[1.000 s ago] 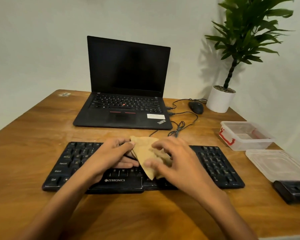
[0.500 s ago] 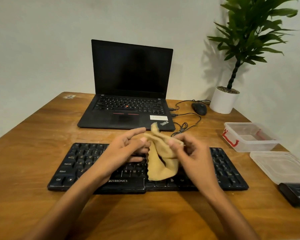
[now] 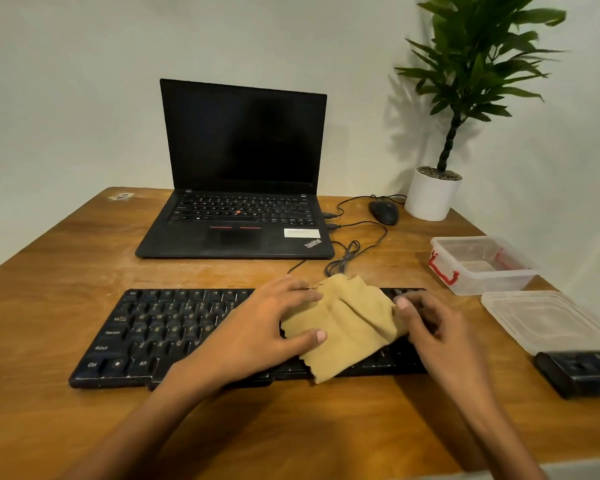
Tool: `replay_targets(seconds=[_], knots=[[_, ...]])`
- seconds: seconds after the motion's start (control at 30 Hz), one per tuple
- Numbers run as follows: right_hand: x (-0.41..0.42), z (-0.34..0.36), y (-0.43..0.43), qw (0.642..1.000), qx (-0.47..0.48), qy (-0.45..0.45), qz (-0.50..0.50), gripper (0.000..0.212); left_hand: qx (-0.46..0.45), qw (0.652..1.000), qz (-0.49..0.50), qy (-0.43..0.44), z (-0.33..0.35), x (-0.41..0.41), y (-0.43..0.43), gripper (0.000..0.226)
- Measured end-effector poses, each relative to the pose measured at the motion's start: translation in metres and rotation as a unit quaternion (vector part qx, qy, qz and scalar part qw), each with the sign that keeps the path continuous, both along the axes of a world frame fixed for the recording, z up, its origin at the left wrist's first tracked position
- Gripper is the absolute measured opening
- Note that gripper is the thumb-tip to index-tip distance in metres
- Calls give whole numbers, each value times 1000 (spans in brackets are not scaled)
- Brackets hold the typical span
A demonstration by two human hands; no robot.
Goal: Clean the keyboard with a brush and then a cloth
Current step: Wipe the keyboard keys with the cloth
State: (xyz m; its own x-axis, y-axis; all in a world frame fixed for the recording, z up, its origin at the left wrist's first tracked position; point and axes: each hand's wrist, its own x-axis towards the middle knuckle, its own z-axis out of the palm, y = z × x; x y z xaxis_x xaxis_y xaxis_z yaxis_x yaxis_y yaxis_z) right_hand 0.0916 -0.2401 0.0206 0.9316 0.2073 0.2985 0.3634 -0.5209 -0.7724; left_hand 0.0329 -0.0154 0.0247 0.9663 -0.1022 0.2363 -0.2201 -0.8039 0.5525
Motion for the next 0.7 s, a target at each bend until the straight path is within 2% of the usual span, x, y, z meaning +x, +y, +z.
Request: replay_targets(seconds=[0.13,0.2,0.4,0.5,0.6,0.7], knots=[[2,-2,5,996,-81,-11,-32,51,36,999,-19,13,-1,2,-6,57],[7,-2,10,992,-123,-6,-38,58,50,998,-30,37,-3,3,-6,59],[13,11,26,987,-157,-23,-37,19,73,989,-68,113,-4,6,-1,62],[11,11,23,983,-166,-50,-55,12,92,986,-76,114,-5,6,2,60],[7,9,11,976,-187,-81,-76,11,69,988,-99,98,-5,3,3,53],[4,10,0,974,-212,-71,-44,9,39,987,-136,77,0,0,7,44]])
